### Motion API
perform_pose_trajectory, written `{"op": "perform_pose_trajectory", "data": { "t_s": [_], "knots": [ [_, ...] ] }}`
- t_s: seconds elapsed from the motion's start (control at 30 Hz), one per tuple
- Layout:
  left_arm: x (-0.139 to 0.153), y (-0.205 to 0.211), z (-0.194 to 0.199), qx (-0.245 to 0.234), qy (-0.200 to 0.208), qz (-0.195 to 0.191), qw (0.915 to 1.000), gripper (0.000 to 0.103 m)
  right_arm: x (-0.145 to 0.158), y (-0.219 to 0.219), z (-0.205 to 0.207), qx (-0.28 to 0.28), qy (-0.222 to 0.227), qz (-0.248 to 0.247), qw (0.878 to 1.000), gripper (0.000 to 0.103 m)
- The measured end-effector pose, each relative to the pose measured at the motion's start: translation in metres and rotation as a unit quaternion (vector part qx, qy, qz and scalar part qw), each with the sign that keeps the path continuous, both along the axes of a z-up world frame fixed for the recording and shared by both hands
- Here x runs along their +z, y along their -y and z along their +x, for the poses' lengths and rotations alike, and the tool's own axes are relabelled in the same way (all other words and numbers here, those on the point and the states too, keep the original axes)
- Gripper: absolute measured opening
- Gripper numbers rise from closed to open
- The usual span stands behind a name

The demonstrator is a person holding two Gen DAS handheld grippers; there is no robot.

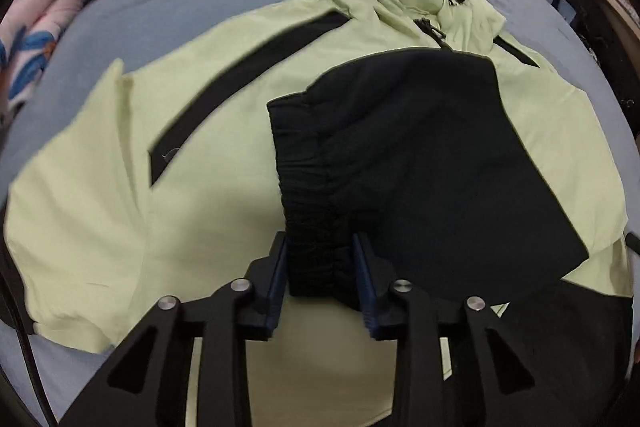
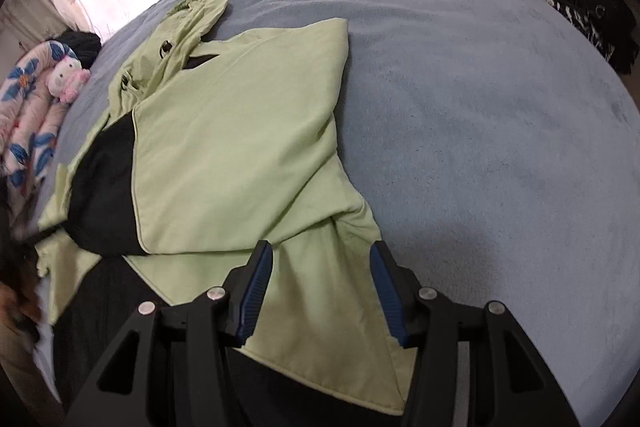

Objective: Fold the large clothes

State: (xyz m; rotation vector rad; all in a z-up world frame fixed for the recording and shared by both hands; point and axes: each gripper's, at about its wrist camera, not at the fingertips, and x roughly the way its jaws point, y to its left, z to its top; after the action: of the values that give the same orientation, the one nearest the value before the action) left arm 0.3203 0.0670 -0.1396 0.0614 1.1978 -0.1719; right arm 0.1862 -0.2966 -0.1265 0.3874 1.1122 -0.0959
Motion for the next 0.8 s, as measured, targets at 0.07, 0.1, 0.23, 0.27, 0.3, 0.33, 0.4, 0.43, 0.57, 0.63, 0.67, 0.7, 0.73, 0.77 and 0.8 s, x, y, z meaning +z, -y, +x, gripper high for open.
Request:
{"op": "perform_pose_trajectory", "data": {
  "t_s": [0.07,0.1,0.23,0.27,0.3,0.33,0.4,0.43,0.57,0.63,0.67,0.7,0.73,0.77,0.8],
  "knots": [
    [0.008,-0.004,0.002,0.003,0.011,-0.027,0.9996,0.037,0.008,0.006,0.006,-0.012,0.007,0.011,1.000,0.051],
    [0.013,-0.007,0.003,0.005,0.015,-0.043,0.9990,0.045,0.012,0.010,0.011,-0.019,0.010,0.012,1.000,0.051],
    [0.029,-0.012,0.019,0.026,0.049,-0.060,0.9967,0.060,0.015,0.026,0.059,-0.043,0.019,0.028,0.998,0.059],
    [0.031,-0.013,0.026,0.036,0.053,-0.060,0.9962,0.060,0.013,0.030,0.071,-0.046,0.017,0.032,0.998,0.059],
    [0.030,-0.013,0.032,0.044,0.053,-0.062,0.9957,0.061,0.008,0.035,0.087,-0.049,0.014,0.037,0.998,0.059],
    [0.027,-0.015,0.044,0.051,0.051,-0.062,0.9955,0.061,0.004,0.039,0.101,-0.051,0.013,0.041,0.998,0.059],
    [0.019,-0.016,0.058,0.064,0.045,-0.048,0.9958,0.061,-0.008,0.051,0.131,-0.062,0.006,0.055,0.997,0.059],
    [0.014,-0.015,0.063,0.066,0.040,-0.041,0.9962,0.061,-0.014,0.055,0.140,-0.064,0.001,0.063,0.996,0.059],
    [-0.008,-0.013,0.081,0.072,0.018,-0.056,0.9957,0.048,-0.034,0.055,0.173,-0.053,-0.008,0.090,0.995,0.057],
    [-0.009,-0.006,0.080,0.062,0.024,-0.065,0.9956,0.029,-0.027,0.039,0.186,-0.016,-0.006,0.018,1.000,0.005],
    [-0.009,-0.002,0.078,0.059,0.036,-0.063,0.9956,0.029,-0.019,0.031,0.192,-0.004,0.003,-0.024,1.000,0.005],
    [-0.009,0.002,0.076,0.055,0.047,-0.061,0.9956,0.028,-0.013,0.026,0.197,0.002,0.016,-0.058,0.998,0.005],
    [-0.011,0.005,0.072,0.056,0.052,-0.055,0.9956,0.028,-0.012,0.023,0.203,0.005,0.022,-0.079,0.997,0.005],
    [-0.012,0.006,0.070,0.058,0.052,-0.055,0.9955,0.028,-0.016,0.024,0.208,0.006,0.014,-0.092,0.996,0.005],
    [-0.014,0.008,0.067,0.059,0.053,-0.054,0.9954,0.028,-0.024,0.024,0.214,0.007,-0.004,-0.099,0.995,0.005]
  ]
}}
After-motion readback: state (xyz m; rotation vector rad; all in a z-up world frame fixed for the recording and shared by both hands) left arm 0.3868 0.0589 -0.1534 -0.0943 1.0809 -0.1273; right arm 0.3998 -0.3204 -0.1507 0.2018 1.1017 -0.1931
